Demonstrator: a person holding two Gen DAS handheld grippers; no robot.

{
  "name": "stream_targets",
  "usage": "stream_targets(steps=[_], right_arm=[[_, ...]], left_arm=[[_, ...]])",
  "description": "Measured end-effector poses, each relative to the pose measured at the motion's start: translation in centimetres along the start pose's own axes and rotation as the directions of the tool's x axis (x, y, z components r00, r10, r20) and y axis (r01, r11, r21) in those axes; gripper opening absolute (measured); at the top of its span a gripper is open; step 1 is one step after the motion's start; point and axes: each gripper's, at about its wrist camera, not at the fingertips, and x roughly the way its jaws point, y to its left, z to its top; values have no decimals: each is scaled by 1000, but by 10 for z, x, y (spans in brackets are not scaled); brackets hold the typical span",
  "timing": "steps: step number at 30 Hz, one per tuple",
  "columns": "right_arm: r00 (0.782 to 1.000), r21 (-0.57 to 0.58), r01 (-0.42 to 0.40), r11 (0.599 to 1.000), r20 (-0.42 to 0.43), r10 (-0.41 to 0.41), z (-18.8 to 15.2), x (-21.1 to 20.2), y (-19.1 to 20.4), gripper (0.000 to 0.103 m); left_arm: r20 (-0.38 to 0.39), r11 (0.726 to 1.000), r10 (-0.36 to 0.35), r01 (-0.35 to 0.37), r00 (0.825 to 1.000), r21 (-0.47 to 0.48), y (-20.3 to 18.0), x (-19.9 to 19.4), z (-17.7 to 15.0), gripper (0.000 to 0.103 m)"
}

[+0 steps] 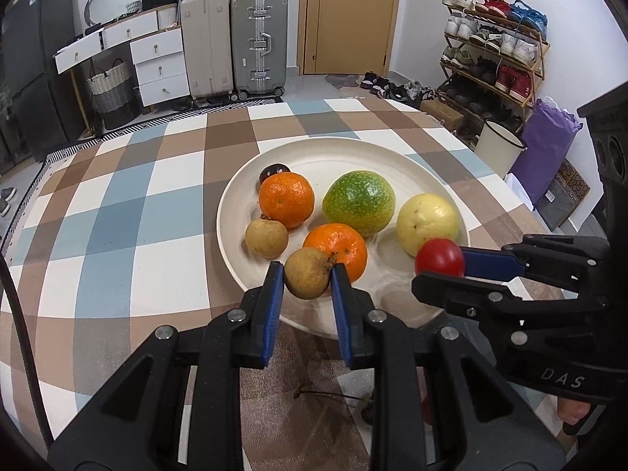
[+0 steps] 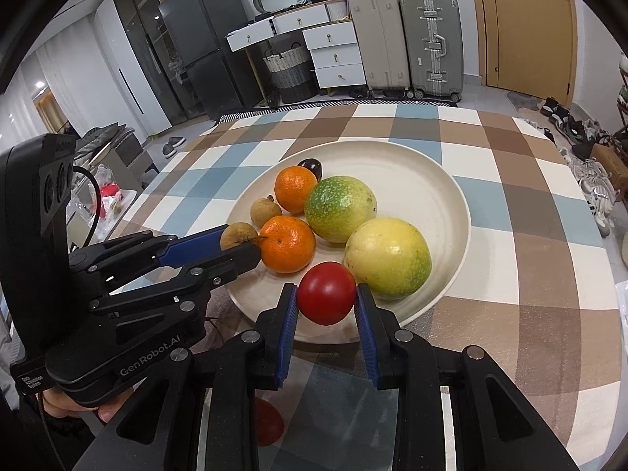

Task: Organize fruits
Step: 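Open the right tool to drop the tomato while the left tool releases its fruit onto the plate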

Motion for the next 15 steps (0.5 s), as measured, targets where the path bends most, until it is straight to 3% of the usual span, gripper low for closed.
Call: stream_targets(steps=[10,15], right_arm=[[999,-6,27,1000,18,-26,1,-8,2,37],[999,-6,40,999,32,-40,-1,-17,2,49]], left_arm=[[-6,1000,-5,5,1000,-6,-1,3,0,22],[-1,1000,-3,3,1000,-12,0,1,0,22]])
